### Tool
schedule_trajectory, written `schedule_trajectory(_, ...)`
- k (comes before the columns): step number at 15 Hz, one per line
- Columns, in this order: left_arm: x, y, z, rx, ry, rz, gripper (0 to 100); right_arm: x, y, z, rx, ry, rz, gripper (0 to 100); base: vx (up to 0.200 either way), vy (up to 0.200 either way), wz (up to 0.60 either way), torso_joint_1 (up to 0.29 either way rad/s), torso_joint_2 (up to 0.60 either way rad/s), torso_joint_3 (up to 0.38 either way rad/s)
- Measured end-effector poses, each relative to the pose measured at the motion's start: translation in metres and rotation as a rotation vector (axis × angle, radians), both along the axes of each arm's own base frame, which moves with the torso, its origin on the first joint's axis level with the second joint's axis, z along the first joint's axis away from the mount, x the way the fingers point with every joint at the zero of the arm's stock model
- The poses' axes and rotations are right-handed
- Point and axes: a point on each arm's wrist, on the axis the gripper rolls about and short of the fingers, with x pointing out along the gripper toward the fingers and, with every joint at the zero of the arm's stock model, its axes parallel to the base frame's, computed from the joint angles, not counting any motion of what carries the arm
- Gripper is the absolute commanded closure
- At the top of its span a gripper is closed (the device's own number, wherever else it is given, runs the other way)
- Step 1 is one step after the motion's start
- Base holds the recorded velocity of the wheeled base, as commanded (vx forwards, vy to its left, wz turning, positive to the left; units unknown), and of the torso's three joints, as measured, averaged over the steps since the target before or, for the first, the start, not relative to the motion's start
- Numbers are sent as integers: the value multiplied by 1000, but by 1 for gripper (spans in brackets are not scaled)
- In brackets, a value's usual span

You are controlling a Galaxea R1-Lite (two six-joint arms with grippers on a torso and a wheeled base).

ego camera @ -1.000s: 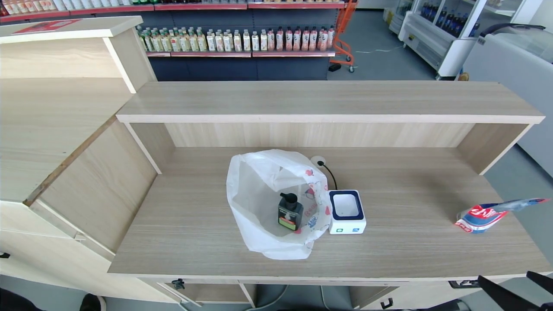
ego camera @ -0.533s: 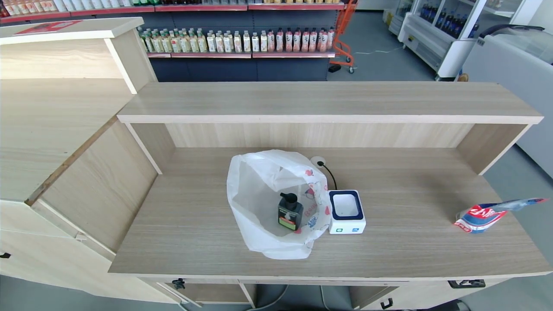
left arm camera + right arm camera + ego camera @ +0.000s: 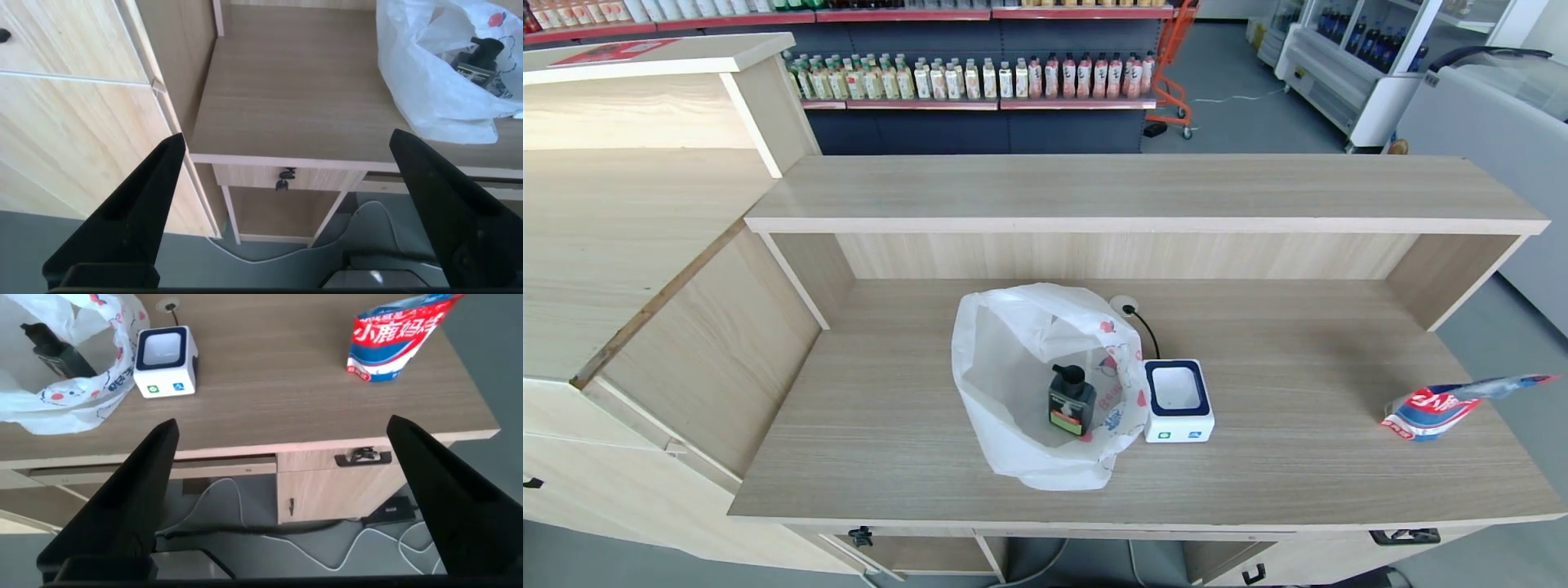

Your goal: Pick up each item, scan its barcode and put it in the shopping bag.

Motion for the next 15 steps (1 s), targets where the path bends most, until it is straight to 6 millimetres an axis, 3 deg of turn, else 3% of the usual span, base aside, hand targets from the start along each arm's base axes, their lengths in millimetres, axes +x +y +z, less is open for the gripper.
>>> schedule_trajectory(15, 0, 0, 0, 13, -1, 1, 0, -1, 0, 0, -1, -13, -2, 0, 0, -200, 0, 2, 3, 2)
